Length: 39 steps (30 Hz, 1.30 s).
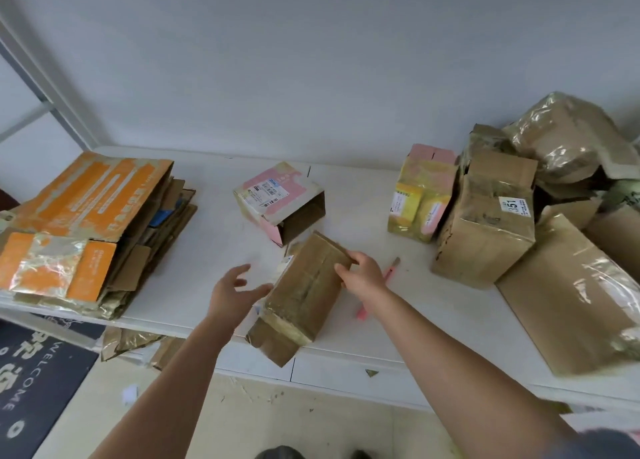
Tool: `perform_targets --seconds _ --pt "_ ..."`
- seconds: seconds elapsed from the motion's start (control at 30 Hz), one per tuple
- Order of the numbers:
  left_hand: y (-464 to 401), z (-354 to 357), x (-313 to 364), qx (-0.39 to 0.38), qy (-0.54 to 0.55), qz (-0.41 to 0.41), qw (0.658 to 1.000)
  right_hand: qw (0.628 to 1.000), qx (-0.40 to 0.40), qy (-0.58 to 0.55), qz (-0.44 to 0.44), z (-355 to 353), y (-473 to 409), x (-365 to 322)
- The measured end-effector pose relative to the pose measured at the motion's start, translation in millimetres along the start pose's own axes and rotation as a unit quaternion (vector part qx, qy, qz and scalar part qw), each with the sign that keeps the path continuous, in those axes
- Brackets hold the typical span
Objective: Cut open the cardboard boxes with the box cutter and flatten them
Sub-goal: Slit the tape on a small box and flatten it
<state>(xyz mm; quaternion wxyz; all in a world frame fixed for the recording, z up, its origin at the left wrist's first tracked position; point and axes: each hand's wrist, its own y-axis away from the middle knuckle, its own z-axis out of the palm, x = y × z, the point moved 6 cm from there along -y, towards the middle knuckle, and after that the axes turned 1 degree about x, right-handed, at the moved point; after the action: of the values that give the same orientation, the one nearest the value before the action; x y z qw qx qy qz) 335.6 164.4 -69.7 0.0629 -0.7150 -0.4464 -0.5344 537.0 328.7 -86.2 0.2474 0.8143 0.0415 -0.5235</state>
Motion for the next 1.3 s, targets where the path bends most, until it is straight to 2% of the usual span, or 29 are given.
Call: perform_targets --seconds 0.07,0.13,0.17,0.23,0.3,0.37,0.43,0.47,0.53,0.6,0.73,0.83,0.93,1.0,1.07,1.17,1.3 --pt "6 13 21 -0.040 -0.019 0.083 0.996 1.000 -0.012 0.006 -0.013 5 0 3" --pt "9 25 27 -0.079 -0.109 0.112 0.985 0.999 -0.025 -0.022 -0.025 5 3 1" --pt "9 27 29 -0.072 -0.154 0.120 0.978 0.999 -0.012 0.000 -0.041 -1 5 1" --pt "7 28 29 -0.045 -0.207 0.113 0.971 0.984 0.036 0.156 -0.083 -19 5 6" --pt "5 29 24 -0.039 -0.232 0.075 0.969 0.937 0.071 0.329 -0.093 -39 8 17" --pt "7 33 17 -0.050 -0.221 0.034 0.973 0.894 0.060 0.432 -0.107 -53 15 29" --pt "10 41 12 -0.048 -0.206 0.019 0.977 0.825 0.034 0.544 -0.150 -55 21 36" --pt "11 46 11 -0.047 -0.191 0.011 0.980 0.796 0.025 0.579 -0.175 -56 22 38" --pt "16 56 11 -0.058 -0.123 -0.020 0.991 0.768 0.029 0.605 -0.206 -61 21 38" --pt "23 63 12 -0.066 -0.078 -0.046 0.994 0.772 0.052 0.597 -0.213 -68 22 33" --pt "31 78 12 -0.093 -0.035 -0.079 0.992 0.823 0.154 0.465 -0.287 -87 31 10" --pt "32 86 18 -0.107 -0.021 -0.044 0.993 0.837 0.227 0.348 -0.358 -90 43 -20" --pt "32 93 25 -0.144 -0.069 0.010 0.987 0.907 0.181 0.151 -0.350 -74 37 -34" --pt "32 92 27 -0.148 -0.071 0.008 0.986 0.955 0.098 0.015 -0.278 -54 25 -37" --pt "32 91 27 -0.148 -0.067 0.007 0.987 0.970 0.035 -0.056 -0.232 -33 18 -38" --pt "31 90 25 -0.150 -0.048 0.004 0.988 0.973 0.013 -0.054 -0.225 -12 10 -36" --pt "28 91 21 -0.147 -0.036 0.000 0.988 0.970 0.024 -0.002 -0.243 -1 3 -22"
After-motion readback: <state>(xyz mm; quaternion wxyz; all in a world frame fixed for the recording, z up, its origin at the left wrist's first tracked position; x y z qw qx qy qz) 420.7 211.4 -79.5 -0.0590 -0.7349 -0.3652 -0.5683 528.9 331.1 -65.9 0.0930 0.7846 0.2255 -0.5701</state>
